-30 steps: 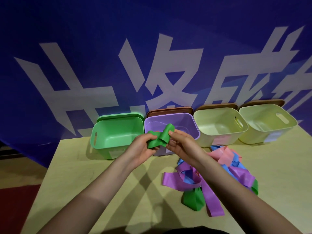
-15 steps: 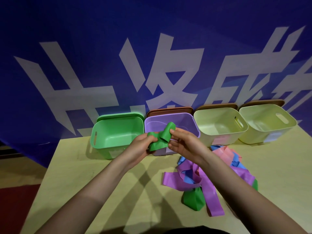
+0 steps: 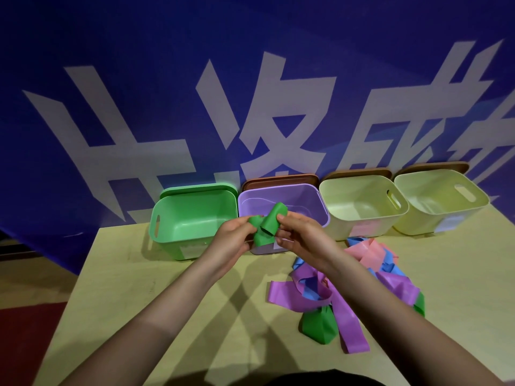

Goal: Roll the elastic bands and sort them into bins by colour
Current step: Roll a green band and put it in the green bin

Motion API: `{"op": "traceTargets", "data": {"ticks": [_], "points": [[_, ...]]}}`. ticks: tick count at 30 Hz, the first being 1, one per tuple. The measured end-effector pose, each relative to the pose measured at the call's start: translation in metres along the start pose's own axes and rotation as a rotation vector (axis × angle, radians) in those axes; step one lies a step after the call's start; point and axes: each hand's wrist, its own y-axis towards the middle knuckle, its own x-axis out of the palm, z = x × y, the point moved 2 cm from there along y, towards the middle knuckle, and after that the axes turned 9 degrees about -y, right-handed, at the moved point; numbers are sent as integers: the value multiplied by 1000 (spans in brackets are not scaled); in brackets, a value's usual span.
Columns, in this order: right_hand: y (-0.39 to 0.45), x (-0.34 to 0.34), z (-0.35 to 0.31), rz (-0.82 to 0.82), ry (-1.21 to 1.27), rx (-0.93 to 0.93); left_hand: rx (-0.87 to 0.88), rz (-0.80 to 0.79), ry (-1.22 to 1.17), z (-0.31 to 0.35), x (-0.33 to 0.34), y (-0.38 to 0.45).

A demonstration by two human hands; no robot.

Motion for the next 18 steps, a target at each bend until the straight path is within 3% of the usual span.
{"op": "traceTargets", "data": {"ticks": [6,10,18], "points": [[5,-6,7,84,-46,50,-23,-3,-74,-3,0,-3],[4,0,3,93,-39,-16,-45,9,-143,-4,-5,-1],[12,4,4,75,-93,-62,-106,-99,-311,-4,-22,0]]}}
